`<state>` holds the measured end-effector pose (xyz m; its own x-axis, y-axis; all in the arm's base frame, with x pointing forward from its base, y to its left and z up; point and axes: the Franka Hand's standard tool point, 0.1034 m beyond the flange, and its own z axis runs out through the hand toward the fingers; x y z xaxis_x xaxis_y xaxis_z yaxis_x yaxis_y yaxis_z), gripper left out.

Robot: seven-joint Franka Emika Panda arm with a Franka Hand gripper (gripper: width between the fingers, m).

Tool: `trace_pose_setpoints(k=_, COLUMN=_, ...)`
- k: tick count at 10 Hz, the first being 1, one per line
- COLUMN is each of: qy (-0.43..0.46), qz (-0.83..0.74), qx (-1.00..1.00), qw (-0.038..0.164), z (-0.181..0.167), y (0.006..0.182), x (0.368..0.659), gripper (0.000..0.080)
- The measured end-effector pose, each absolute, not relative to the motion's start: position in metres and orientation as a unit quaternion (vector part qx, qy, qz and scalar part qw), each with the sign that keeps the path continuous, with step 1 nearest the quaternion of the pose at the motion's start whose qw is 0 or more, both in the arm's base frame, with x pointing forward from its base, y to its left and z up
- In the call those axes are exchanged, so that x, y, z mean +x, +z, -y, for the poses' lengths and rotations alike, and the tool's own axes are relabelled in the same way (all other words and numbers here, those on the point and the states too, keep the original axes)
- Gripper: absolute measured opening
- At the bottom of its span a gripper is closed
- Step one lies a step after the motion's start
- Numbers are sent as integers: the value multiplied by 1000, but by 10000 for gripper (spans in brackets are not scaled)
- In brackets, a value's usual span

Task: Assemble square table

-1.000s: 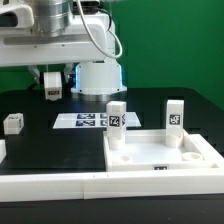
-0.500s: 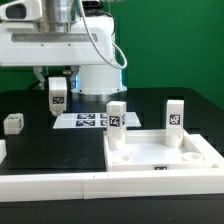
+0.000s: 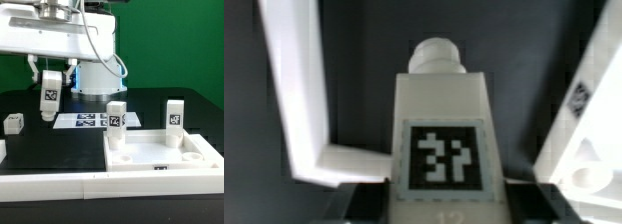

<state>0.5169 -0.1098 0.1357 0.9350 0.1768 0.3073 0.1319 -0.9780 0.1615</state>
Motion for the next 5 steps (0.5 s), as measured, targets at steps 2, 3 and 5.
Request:
trace_pose_setpoints(k=2, qy=176, qz=-82, qx=978, qw=79, z=111, y=133, x=512, gripper=291)
trace_pose_setpoints(k=3, qy=175, qz=-61, qx=981, qw=64, z=91, y=130, x=512, gripper=291)
trace_pose_setpoints(k=5, qy=185, qz=-42, qx=981, qw=42, z=49, y=134, x=533, gripper=291)
